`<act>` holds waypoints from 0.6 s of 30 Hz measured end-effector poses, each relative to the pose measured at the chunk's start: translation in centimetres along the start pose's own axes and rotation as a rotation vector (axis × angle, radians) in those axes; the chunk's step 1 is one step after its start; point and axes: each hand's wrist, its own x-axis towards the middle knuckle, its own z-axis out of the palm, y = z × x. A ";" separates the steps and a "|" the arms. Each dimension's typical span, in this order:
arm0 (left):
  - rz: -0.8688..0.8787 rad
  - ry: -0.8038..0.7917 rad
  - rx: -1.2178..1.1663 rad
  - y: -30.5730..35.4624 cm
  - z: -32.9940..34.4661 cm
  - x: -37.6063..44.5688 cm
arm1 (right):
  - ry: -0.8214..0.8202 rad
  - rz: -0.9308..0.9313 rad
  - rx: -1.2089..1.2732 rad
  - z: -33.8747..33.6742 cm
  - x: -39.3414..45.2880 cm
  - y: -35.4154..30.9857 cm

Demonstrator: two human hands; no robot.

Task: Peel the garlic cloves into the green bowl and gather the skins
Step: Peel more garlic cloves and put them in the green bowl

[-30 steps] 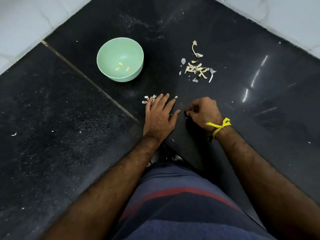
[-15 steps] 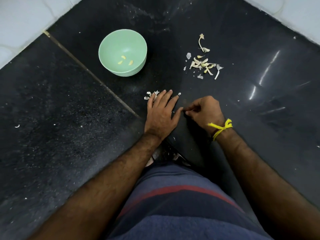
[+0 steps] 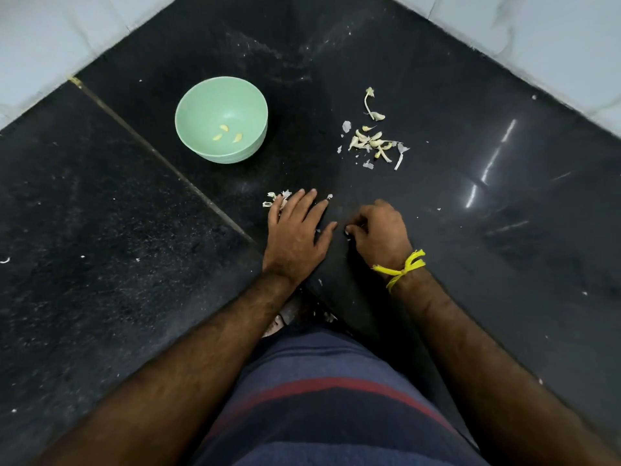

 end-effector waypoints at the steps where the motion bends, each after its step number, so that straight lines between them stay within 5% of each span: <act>1: 0.000 0.003 0.000 0.0 0.1 0.0 | 0.028 -0.018 -0.007 0.4 -0.1 0.1; 6: -0.002 0.017 0.018 -0.1 0.4 -0.1 | 0.181 -0.133 -0.103 2.0 -1.0 0.5; 18: -0.011 -0.012 0.019 0.0 0.1 -0.1 | 0.206 -0.280 -0.363 2.7 -1.1 -0.2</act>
